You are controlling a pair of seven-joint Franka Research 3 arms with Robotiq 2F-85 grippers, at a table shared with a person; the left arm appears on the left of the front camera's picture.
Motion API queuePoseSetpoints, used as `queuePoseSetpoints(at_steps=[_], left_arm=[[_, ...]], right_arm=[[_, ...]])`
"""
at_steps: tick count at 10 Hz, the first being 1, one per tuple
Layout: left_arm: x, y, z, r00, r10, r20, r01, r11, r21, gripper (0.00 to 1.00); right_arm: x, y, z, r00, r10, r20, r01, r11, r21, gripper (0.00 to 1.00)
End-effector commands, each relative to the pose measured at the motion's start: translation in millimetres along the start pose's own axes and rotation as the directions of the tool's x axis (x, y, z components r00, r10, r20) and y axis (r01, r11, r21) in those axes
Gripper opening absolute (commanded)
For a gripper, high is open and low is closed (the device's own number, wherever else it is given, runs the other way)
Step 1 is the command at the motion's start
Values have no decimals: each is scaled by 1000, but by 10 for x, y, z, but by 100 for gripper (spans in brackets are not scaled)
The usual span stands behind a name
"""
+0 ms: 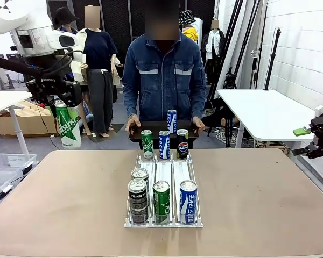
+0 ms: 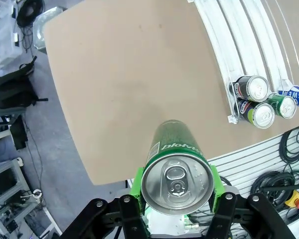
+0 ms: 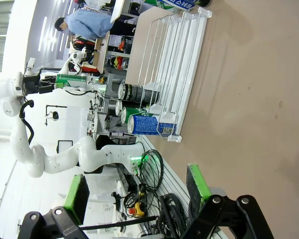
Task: Retrieve and hand over the desired beverage to the person.
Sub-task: Pick up another can of the same type that the person held from the Automatic Can Dispenser, then place the picked can on the Handle tray extended by the person.
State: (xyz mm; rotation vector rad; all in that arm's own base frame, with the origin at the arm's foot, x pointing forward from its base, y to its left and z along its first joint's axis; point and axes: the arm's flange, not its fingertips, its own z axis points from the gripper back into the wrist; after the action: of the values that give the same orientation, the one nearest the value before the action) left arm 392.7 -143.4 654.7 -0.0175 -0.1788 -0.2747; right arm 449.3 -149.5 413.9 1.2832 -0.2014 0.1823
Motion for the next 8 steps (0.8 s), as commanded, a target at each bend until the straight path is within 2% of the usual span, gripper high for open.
queuePoseSetpoints(at_steps=[1, 8], left_arm=[[15, 12, 52, 1000, 3, 7, -3, 1000, 11, 0], [15, 12, 52, 1000, 3, 7, -3, 1000, 11, 0]], right_arm=[[7, 1, -9, 1000, -5, 2, 5, 1000, -5, 100], [7, 1, -9, 1000, -5, 2, 5, 1000, -5, 100]])
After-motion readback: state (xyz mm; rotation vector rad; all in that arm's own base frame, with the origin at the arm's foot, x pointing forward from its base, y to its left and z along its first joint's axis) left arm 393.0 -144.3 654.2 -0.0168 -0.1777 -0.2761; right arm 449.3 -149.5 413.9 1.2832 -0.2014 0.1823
